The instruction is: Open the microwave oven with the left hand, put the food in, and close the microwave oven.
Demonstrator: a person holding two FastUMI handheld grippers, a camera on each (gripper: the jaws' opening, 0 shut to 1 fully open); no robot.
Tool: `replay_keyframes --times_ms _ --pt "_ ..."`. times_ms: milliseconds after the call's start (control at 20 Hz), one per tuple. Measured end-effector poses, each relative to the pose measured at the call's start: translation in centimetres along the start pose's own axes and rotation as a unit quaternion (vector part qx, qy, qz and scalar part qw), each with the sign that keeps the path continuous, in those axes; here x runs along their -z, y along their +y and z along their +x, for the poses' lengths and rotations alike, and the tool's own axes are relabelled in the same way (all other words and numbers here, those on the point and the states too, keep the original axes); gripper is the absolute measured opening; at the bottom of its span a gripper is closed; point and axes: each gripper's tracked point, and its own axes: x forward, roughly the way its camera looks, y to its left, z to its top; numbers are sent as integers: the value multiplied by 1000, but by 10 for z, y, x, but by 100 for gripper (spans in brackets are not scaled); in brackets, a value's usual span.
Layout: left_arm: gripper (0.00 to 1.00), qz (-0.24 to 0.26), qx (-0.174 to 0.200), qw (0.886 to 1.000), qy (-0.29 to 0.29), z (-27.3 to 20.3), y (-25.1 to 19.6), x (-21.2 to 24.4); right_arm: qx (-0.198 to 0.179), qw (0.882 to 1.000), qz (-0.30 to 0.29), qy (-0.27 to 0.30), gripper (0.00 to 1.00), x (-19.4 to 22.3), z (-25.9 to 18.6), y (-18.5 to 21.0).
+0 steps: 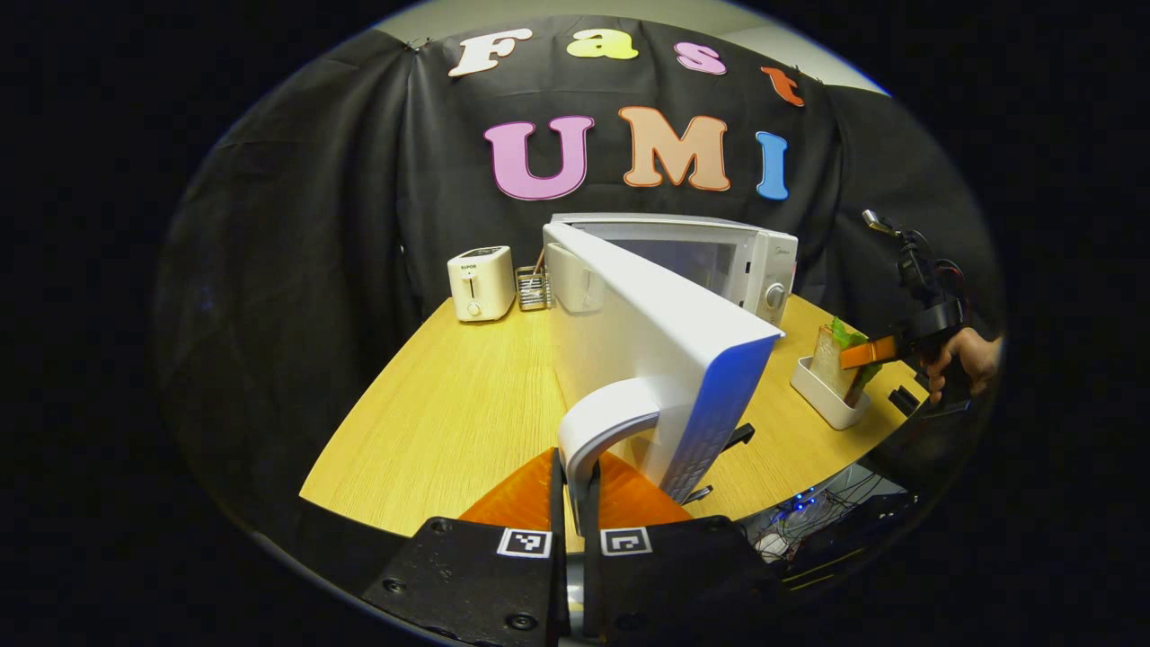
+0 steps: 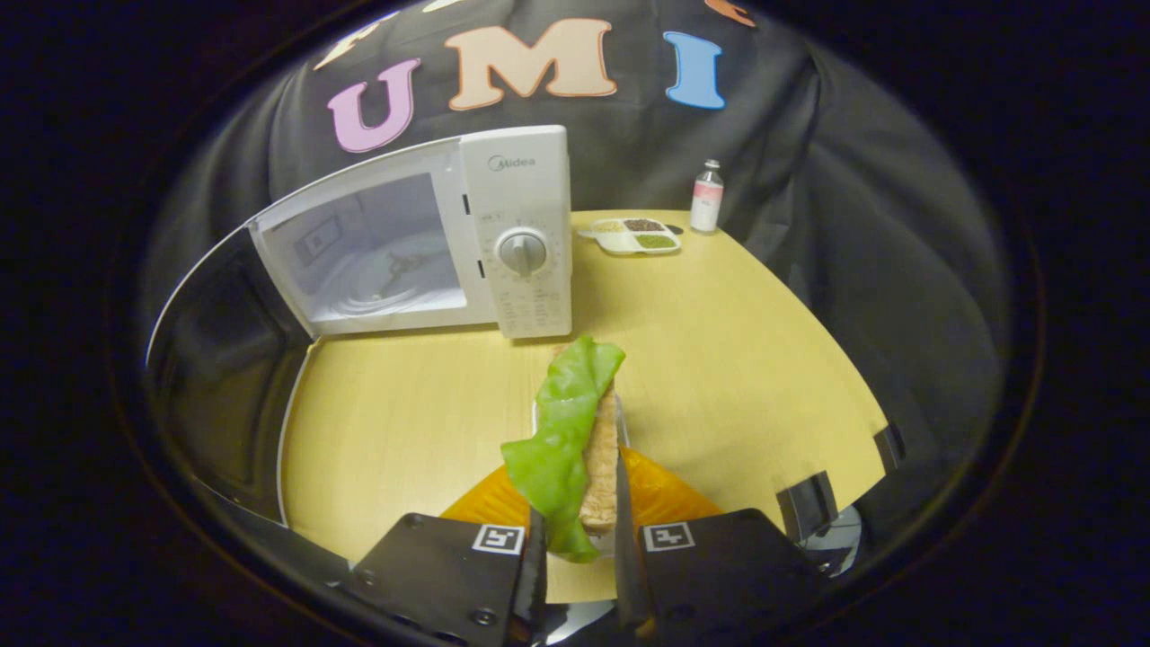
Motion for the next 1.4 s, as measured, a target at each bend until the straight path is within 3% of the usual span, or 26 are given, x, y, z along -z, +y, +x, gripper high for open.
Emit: replay_keyframes --times_ms 150,400,550,600,650,850,1100,1200,1400 --pt "6 -3 0 1000 -2 -1 1 0 0 1000 15 -7 34 -7 -7 -9" --pt "10 -14 5 1000 -7 -1 2 2 -34 996 72 -42 33 -33 -25 -11" --pt "63 -23 31 999 30 -4 -7 21 -72 988 128 -57 33 -52 -34 1" --pt "85 -22 38 999 27 -9 -8 21 -89 984 146 -59 33 -59 -37 9" --pt "89 -18 38 999 20 -15 -11 18 -106 979 166 -59 33 -63 -38 18" --pt "92 -3 17 1000 3 -35 -4 4 -174 948 261 -47 33 -80 -37 60" --pt "92 -26 -12 998 -54 -70 9 -44 -224 916 332 -29 33 -103 -15 128" --pt "92 -37 -43 994 -89 -84 23 -73 -229 902 367 -12 33 -110 2 158" --pt "95 -68 -63 984 -149 -107 16 -121 -246 855 457 -18 33 -137 31 209"
